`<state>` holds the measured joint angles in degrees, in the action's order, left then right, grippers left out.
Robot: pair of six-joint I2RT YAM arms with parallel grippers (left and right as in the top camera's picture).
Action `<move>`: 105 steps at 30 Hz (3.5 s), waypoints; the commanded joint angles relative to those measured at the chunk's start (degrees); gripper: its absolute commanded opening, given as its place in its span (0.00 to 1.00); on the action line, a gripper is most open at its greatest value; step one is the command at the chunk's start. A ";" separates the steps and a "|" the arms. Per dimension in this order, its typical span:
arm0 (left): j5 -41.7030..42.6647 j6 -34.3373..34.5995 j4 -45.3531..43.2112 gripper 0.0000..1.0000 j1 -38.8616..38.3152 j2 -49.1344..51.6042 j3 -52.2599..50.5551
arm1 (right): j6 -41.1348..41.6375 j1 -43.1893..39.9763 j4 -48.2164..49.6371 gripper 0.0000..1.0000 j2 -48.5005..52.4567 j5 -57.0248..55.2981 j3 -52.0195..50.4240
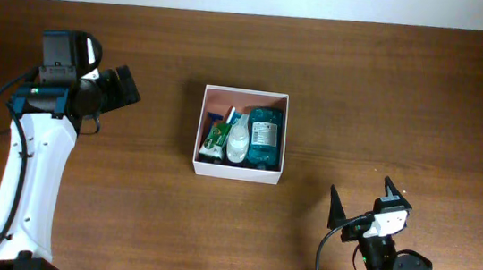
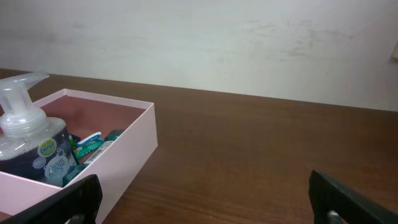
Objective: Pack container
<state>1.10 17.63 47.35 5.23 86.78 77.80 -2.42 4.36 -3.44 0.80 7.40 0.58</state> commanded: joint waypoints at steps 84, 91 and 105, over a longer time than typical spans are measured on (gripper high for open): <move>-4.96 -24.74 -43.04 0.99 -3.65 -85.74 -77.31 | -0.59 -0.35 -0.31 0.99 -0.59 -0.33 -0.26; -4.98 -32.61 -43.04 0.99 -3.58 -85.90 -77.33 | -0.59 -0.35 -0.28 0.99 -0.59 -0.35 -0.26; -4.81 -32.68 -43.04 0.99 -3.58 -85.79 -77.31 | -0.59 -0.35 -0.31 0.99 -0.61 -0.33 -0.26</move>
<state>-4.49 -13.98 4.45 1.87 1.48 0.86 -3.01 4.36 -3.44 0.73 7.40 0.58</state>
